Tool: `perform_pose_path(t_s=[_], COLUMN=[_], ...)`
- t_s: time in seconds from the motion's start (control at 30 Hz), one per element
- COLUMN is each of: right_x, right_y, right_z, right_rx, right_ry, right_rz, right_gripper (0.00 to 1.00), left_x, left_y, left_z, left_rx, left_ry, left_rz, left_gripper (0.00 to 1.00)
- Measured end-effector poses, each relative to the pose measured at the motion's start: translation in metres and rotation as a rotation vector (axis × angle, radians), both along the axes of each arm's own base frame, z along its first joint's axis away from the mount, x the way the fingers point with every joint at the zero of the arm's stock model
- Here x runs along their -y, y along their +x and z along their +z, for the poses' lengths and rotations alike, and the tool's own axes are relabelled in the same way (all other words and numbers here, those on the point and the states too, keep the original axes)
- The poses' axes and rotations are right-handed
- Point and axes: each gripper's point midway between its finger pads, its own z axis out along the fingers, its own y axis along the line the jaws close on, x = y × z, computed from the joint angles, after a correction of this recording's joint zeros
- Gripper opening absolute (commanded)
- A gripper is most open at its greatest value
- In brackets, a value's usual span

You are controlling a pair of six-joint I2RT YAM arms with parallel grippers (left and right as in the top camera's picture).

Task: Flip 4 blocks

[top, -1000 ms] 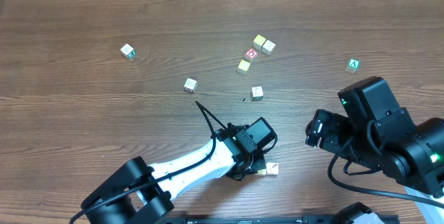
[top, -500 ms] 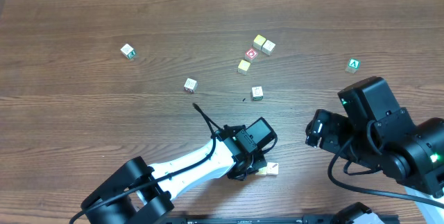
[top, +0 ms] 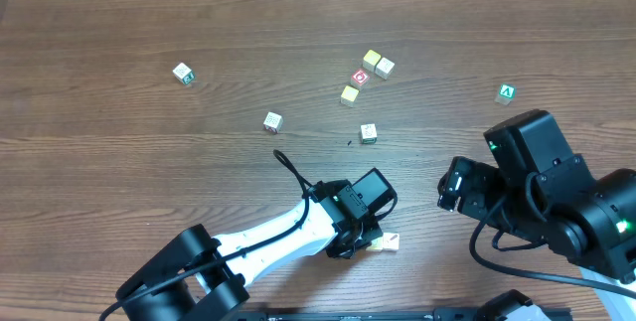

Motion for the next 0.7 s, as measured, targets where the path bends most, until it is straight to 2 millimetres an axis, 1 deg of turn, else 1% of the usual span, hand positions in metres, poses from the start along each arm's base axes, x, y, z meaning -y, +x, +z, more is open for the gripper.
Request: perform_pose_path(t_s=[0.07,0.17,0.23,0.27,0.3,0.33,0.37,0.4,0.43,0.47,0.5,0.53,0.57,0.6,0.63,0.7], right_x=[0.000,0.000,0.000,0.000,0.000,0.000,0.000,0.000,0.000,0.001,0.001,0.001,0.001,0.001,0.001,0.001], right_y=[0.000,0.000,0.000,0.000,0.000,0.000,0.000,0.000,0.000,0.000,0.000,0.000,0.001,0.000,0.001,0.001], right_z=[0.000,0.000,0.000,0.000,0.000,0.000,0.000,0.000,0.000,0.000,0.000,0.000,0.000,0.000,0.000,0.000], right_rx=[-0.001,-0.002,-0.001,-0.002,-0.001,-0.001,0.000,0.001,0.001,0.004,0.004,0.005,0.006,0.006,0.006,0.007], right_ry=[0.000,-0.001,-0.001,-0.001,-0.002,-0.002,-0.003,-0.004,-0.005,-0.009,-0.010,-0.012,-0.013,-0.014,-0.014,-0.014], right_rz=[0.000,0.000,0.000,0.000,0.001,0.003,0.006,0.011,0.011,0.016,0.017,0.019,0.019,0.020,0.021,0.021], right_gripper=[0.93,0.93,0.93,0.93,0.93,0.93,0.94,0.96,0.96,0.96,0.96,0.97,0.98,0.98,0.99,0.99], left_x=[-0.003,-0.017,-0.025,-0.030,-0.035,-0.040,-0.045,-0.051,-0.057,-0.062,-0.067,-0.073,-0.078,-0.083,-0.089,-0.097], left_y=[-0.001,0.001,0.008,0.015,0.023,0.029,0.035,0.042,0.050,0.058,0.065,0.073,0.080,0.087,0.095,0.111], left_z=[-0.001,-0.003,-0.003,-0.004,-0.003,-0.003,-0.003,-0.002,-0.001,0.000,0.001,0.003,0.004,0.005,0.006,0.008], left_rx=[-0.001,-0.014,-0.006,0.008,0.026,0.042,0.060,0.081,0.104,0.122,0.141,0.161,0.180,0.197,0.217,0.266], left_ry=[0.010,0.053,0.064,0.069,0.075,0.081,0.087,0.097,0.108,0.116,0.123,0.131,0.138,0.145,0.150,0.156], left_rz=[-0.017,-0.024,-0.029,-0.037,-0.054,-0.075,-0.096,-0.113,-0.144,-0.156,-0.176,-0.194,-0.211,-0.221,-0.238,-0.278], left_gripper=[0.04,0.04,0.04,0.06,0.17,0.25,0.40,0.49,0.47,0.56,0.60,0.70,0.88,0.88,0.85,0.74])
